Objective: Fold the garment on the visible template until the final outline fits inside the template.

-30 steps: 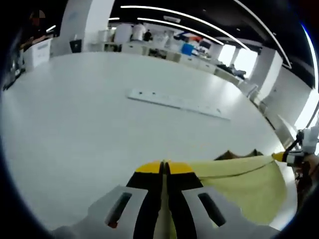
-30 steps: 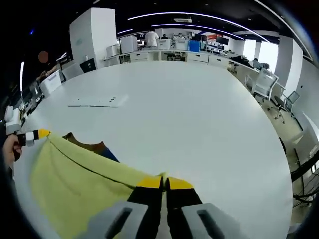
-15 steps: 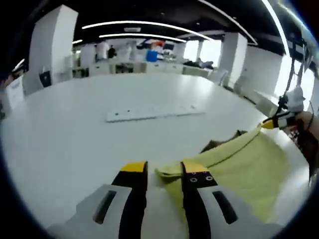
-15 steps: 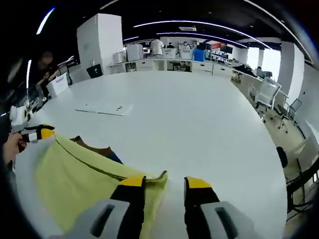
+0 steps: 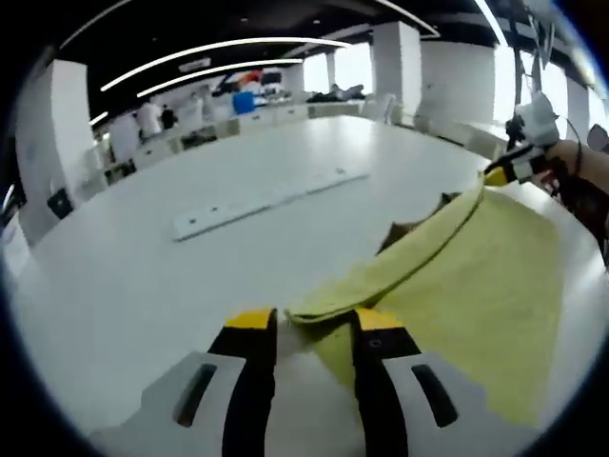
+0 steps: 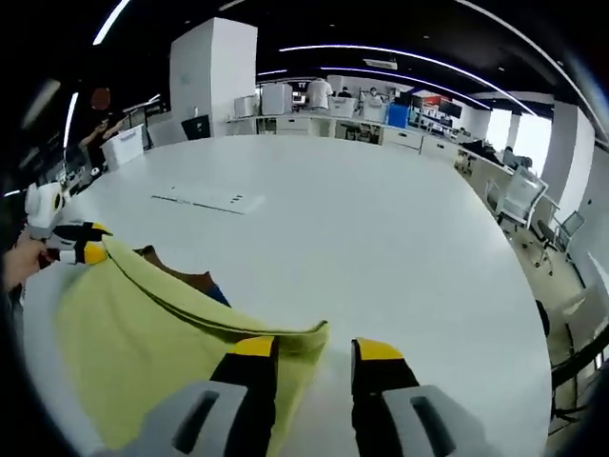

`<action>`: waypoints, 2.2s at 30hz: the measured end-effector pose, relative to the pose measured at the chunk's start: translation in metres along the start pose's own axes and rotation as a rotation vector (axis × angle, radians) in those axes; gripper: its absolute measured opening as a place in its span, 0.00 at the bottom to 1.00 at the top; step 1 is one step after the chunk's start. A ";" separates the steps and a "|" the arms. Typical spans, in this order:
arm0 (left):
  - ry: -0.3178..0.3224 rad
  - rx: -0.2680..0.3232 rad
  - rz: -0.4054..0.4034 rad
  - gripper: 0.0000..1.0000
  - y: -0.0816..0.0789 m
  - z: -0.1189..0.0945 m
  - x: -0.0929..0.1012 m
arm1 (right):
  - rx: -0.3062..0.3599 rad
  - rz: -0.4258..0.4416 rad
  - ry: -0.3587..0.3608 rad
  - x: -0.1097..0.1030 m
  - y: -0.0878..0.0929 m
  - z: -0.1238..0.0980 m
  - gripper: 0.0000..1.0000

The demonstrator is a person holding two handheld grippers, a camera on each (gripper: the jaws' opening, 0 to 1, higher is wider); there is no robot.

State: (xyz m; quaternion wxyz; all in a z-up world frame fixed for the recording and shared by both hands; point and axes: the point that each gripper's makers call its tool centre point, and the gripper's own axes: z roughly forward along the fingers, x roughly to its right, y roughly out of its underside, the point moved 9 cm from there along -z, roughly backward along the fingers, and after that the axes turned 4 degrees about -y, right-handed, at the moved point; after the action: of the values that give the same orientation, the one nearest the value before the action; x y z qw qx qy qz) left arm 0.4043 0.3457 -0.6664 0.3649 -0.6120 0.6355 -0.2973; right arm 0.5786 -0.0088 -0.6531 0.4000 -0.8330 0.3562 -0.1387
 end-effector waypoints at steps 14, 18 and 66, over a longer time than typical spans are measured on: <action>-0.070 0.066 -0.203 0.28 -0.011 0.000 -0.011 | 0.015 0.094 0.028 0.005 -0.001 0.004 0.28; -0.069 0.061 -0.212 0.31 -0.011 -0.011 -0.013 | 0.017 0.089 0.015 0.001 -0.004 -0.004 0.30; 0.250 -0.015 -0.080 0.53 0.050 -0.138 0.024 | -0.088 -0.013 -0.343 -0.059 0.074 -0.119 0.49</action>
State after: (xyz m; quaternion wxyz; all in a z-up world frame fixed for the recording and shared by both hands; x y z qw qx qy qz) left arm 0.2627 0.3161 -0.6335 0.2660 -0.5978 0.6533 -0.3809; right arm 0.4394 -0.0660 -0.6307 0.4169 -0.8636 0.2830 0.0185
